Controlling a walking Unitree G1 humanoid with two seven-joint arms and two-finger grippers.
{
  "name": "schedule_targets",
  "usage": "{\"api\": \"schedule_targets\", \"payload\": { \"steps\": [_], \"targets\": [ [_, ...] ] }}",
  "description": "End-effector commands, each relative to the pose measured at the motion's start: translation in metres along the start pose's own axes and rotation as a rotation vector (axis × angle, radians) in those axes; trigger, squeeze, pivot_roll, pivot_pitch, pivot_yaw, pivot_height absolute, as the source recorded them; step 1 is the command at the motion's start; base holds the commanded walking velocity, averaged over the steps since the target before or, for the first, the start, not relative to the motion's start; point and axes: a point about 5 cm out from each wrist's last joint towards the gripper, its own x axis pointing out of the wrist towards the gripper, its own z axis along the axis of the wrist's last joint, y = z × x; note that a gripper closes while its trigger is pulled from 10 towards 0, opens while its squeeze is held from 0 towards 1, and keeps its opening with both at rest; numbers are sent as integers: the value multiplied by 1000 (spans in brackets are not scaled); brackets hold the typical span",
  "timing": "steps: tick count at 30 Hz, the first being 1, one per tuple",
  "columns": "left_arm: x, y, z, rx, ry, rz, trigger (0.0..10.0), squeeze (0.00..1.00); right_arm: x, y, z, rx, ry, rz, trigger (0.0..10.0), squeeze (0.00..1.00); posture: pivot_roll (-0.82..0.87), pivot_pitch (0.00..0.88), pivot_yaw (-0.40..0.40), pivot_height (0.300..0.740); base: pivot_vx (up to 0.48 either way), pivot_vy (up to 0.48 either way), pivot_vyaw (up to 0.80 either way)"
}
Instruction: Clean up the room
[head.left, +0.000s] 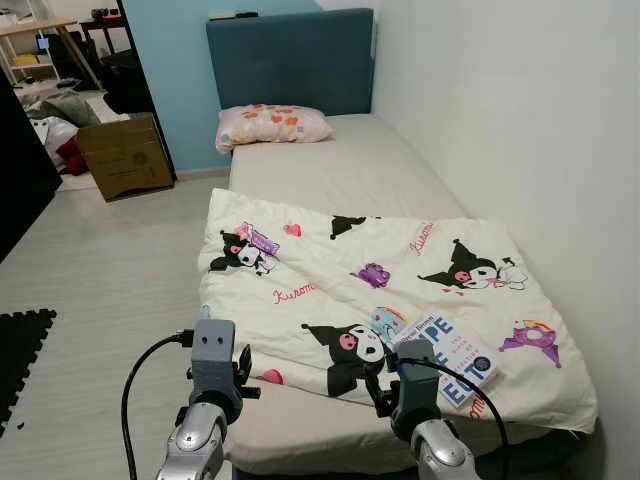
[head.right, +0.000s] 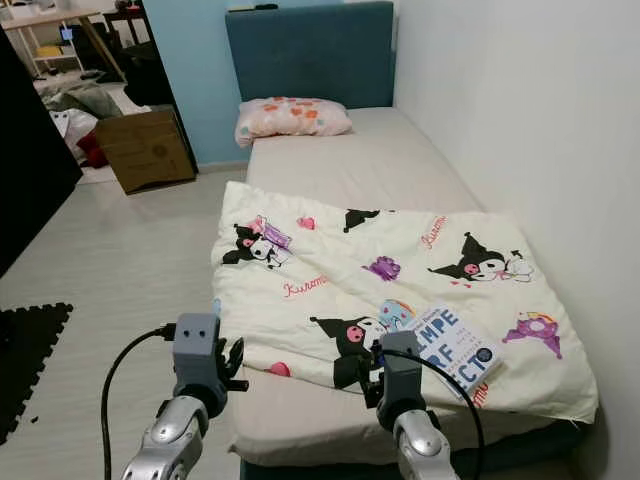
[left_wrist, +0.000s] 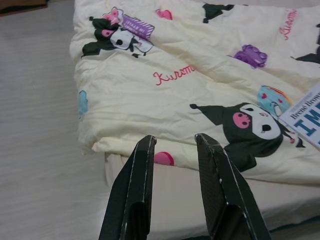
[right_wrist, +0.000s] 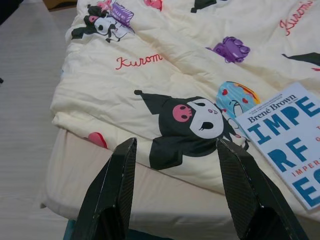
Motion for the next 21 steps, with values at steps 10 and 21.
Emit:
{"api": "schedule_targets", "payload": {
  "steps": [10,21],
  "targets": [
    [1,-1,-7,21,43,2,10000,0,5,2,5,-43,-10,5,10000,0,-47,86,32,740,0,0,240],
    [5,-2,-5,26,41,13,10000,0,6,-2,9,-20,-31,-11,10000,0,-49,88,36,740,0,0,436]
  ]
}}
